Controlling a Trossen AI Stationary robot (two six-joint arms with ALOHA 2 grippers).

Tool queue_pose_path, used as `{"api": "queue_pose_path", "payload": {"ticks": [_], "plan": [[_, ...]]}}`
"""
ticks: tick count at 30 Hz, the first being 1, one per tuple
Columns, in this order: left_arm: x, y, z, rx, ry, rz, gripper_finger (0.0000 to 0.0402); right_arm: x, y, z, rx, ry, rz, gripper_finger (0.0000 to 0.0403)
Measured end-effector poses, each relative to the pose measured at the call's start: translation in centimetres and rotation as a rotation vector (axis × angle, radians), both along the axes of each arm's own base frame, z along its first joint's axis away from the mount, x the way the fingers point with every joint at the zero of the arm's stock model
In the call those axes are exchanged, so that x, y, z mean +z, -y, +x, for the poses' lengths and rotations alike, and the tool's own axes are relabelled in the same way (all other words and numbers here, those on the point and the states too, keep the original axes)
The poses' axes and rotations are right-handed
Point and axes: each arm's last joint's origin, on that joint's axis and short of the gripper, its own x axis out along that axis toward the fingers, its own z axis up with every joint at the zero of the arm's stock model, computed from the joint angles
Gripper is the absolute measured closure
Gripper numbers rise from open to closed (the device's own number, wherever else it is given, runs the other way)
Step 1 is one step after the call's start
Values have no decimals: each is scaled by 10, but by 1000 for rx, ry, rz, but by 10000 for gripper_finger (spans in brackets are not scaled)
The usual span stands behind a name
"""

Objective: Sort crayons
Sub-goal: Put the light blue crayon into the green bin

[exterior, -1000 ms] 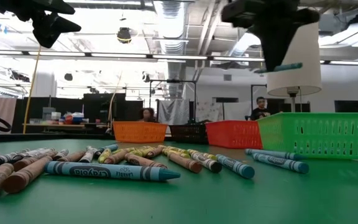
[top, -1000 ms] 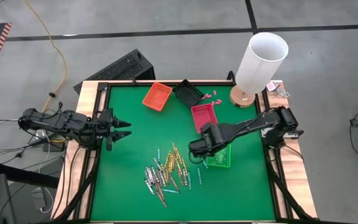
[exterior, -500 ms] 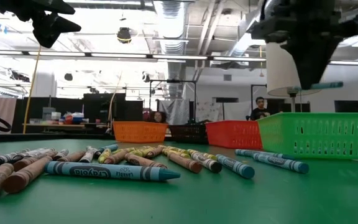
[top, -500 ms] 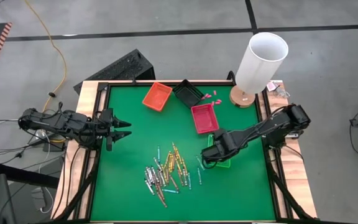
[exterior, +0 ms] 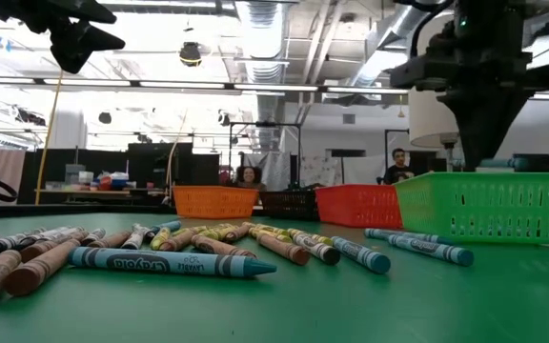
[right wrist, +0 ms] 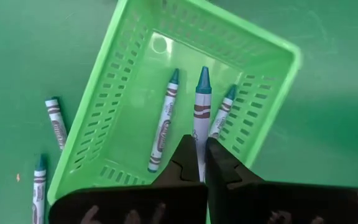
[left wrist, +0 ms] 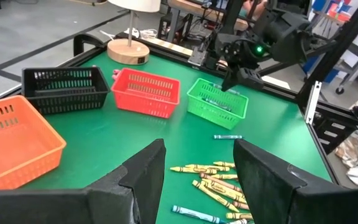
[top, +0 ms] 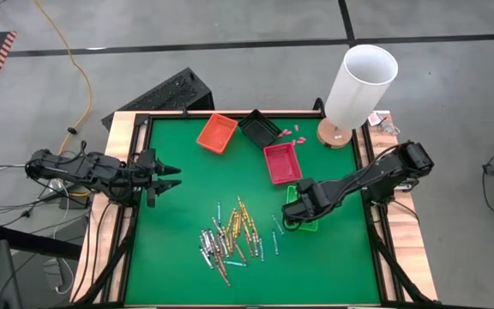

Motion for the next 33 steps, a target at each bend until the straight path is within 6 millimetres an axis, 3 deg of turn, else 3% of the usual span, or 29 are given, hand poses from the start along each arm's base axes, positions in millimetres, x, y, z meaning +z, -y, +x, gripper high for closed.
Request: {"api": "queue_pose_path", "payload": {"ticks": [17, 33], "plan": [[0, 0, 0, 3, 1, 0, 221, -4, 4, 2, 17, 13, -6, 399], [0, 0, 0, 14, 2, -4, 221, -29, 16, 3, 11, 41, 10, 399]]}}
